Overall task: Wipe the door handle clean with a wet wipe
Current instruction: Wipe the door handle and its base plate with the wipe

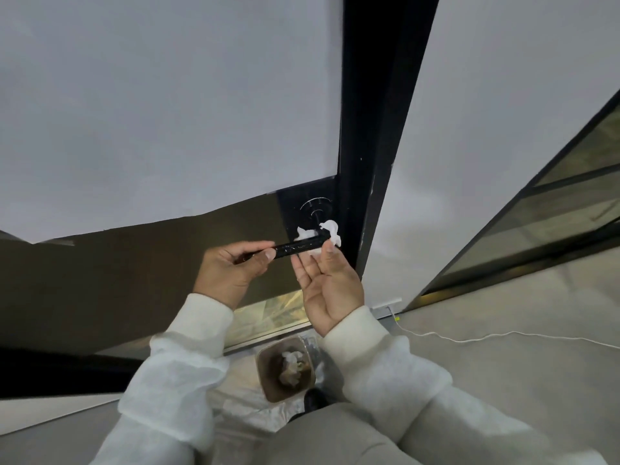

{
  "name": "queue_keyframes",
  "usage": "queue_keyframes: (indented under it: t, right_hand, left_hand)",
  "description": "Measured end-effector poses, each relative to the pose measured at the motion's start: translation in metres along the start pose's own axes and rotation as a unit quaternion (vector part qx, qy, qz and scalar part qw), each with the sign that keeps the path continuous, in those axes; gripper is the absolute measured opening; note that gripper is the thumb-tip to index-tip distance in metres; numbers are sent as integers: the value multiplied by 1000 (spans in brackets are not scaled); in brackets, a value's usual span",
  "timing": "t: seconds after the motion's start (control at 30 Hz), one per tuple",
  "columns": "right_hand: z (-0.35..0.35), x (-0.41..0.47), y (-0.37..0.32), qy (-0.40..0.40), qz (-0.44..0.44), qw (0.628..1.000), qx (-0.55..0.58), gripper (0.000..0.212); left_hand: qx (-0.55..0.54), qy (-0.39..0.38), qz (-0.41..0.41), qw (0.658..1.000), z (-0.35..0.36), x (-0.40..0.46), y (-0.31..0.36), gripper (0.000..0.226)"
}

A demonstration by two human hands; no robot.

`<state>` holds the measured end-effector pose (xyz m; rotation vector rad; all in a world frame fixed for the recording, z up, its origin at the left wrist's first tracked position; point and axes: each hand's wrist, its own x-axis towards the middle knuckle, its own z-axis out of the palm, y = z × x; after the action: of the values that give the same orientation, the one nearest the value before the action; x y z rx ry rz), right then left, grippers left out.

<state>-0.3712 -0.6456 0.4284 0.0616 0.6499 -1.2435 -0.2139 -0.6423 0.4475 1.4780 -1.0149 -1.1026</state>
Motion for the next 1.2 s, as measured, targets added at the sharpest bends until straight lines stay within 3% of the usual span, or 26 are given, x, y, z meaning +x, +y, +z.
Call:
queue_keyframes:
  t: [0.07, 0.17, 0.3, 0.37, 0.47, 0.57, 0.63, 0.77, 0.9, 0.97, 1.03, 1.1, 1.17, 1.2]
  right_hand:
    - [-6, -2, 11, 10, 2, 999, -52, 21]
    - [-5, -3, 22, -2, -37, 987, -157, 20]
    - [-8, 1, 13, -68, -49, 973, -216, 7]
    - [-13, -3, 1, -82, 23, 984, -154, 23]
    - [-20, -2, -16, -39, 107, 993, -36, 47]
    - [-19, 9, -30, 9, 66, 998, -4, 39]
    - [-11, 15, -37, 14, 32, 999, -31, 28]
    - [16, 25, -41, 45, 10, 994, -103, 25]
    - [43, 32, -41, 104, 32, 975, -194, 18]
    - [48, 34, -47, 115, 65, 965, -228, 17]
    - [44, 37, -53, 103, 104, 958, -246, 15]
    - [36, 39, -56, 71, 113, 961, -243, 14]
    - [26, 40, -56, 25, 89, 962, -256, 13]
    - [21, 38, -57, 8, 74, 958, -277, 14]
  left_hand:
    - [142, 8, 54, 988, -1, -1, 9, 19]
    - [342, -1, 165, 925, 11, -6, 30, 27]
    - [397, -94, 171, 897, 27, -5, 42, 32]
    - [407, -116, 150, 893, 24, -3, 38, 33]
    - [376, -105, 134, 911, 20, -3, 35, 37]
    - [357, -79, 126, 922, 24, -3, 35, 35]
    - [362, -70, 122, 922, 28, -4, 36, 34]
    - [346, -66, 113, 929, 31, -5, 34, 32]
    - [331, -38, 144, 932, 31, -7, 29, 29]
    - [321, 12, 151, 935, 28, -8, 24, 26]
    - [249, 85, 103, 959, 25, -9, 17, 20]
    - [61, 138, 1, 989, 24, -8, 10, 19]
    - [-60, 137, -59, 987, 22, -9, 4, 21]
    - [-66, 125, -60, 988, 21, -10, 1, 19]
